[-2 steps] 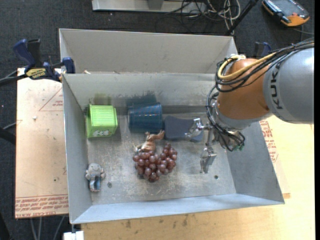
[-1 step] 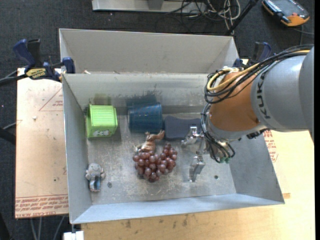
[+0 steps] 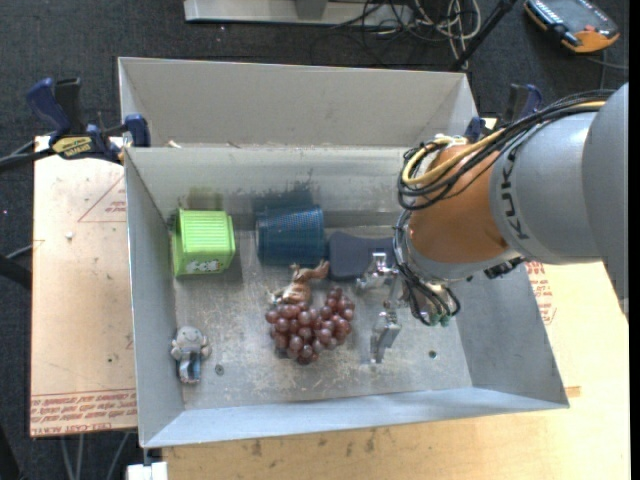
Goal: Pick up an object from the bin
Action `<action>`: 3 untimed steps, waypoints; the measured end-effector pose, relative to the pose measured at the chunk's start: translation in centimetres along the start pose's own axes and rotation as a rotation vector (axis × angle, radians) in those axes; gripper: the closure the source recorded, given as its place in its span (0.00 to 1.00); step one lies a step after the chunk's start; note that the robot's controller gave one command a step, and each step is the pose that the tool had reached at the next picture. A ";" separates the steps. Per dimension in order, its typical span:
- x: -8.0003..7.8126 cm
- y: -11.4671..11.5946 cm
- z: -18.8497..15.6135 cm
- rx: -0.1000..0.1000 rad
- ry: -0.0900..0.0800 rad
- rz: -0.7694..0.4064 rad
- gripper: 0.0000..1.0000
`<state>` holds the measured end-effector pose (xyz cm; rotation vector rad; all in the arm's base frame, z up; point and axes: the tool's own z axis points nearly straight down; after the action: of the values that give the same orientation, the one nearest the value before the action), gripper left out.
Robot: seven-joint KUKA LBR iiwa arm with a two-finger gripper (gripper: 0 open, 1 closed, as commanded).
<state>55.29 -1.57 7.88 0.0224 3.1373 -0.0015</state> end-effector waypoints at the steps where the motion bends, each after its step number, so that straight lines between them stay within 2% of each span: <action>1: 0.5 2.5 0.2 0.002 -0.010 -0.304 0.00; 2: 0.9 3.8 0.1 0.001 -0.010 -0.625 0.00; 3: 1.2 6.6 0.3 0.002 -0.006 -0.730 0.00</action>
Offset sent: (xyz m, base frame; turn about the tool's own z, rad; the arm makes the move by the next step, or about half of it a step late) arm -0.0156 0.0417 -0.0023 -0.7330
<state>54.21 5.01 7.57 -1.0973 2.9342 -0.0066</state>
